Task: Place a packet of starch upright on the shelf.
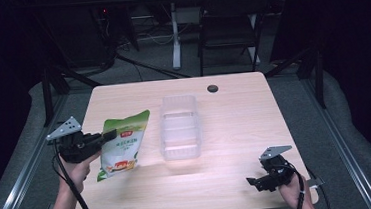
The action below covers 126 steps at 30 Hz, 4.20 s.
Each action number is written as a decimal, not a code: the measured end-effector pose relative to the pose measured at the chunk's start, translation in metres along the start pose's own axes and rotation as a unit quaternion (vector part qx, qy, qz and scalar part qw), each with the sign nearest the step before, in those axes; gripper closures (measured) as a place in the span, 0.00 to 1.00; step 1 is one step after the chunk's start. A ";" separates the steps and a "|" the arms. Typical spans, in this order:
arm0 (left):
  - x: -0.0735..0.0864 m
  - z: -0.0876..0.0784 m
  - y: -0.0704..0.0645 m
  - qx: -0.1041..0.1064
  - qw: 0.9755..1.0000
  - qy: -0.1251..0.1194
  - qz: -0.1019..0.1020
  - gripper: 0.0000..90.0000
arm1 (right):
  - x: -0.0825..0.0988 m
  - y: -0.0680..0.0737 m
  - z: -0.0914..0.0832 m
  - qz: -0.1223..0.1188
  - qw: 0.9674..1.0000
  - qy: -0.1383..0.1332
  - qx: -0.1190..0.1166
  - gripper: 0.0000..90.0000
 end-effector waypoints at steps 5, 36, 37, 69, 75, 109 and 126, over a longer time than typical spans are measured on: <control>-0.009 0.001 0.003 -0.001 1.000 -0.004 0.002 0.99 | 0.000 0.000 0.001 0.007 1.000 0.000 0.001 0.17; -0.062 0.038 -0.022 0.046 0.998 -0.020 0.048 0.99 | 0.001 -0.001 0.001 0.011 1.000 -0.001 -0.005 0.17; -0.064 0.040 -0.024 0.049 0.997 -0.018 0.050 0.99 | 0.001 -0.001 0.001 0.011 1.000 -0.001 -0.005 0.17; -0.046 0.155 -0.056 0.142 0.987 0.052 0.055 0.98 | 0.002 -0.001 0.000 0.010 1.000 -0.001 -0.014 0.17; -0.044 0.158 -0.064 0.150 0.986 0.061 0.050 0.97 | 0.001 0.000 0.000 0.007 1.000 -0.001 -0.014 0.17; -0.061 0.201 -0.079 0.063 0.982 0.138 0.114 0.83 | 0.002 -0.003 -0.001 0.013 1.000 -0.005 -0.009 0.17; -0.067 0.185 -0.080 0.081 0.984 0.112 0.115 0.99 | 0.002 -0.003 0.000 0.019 1.000 -0.003 -0.011 0.17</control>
Point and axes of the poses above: each handheld gripper's, and its own axes: z roughly forward along the jaws, x roughly out of its underside, y roughly to its left, the point moved 6 cm from there along z, roughly forward along the jaws
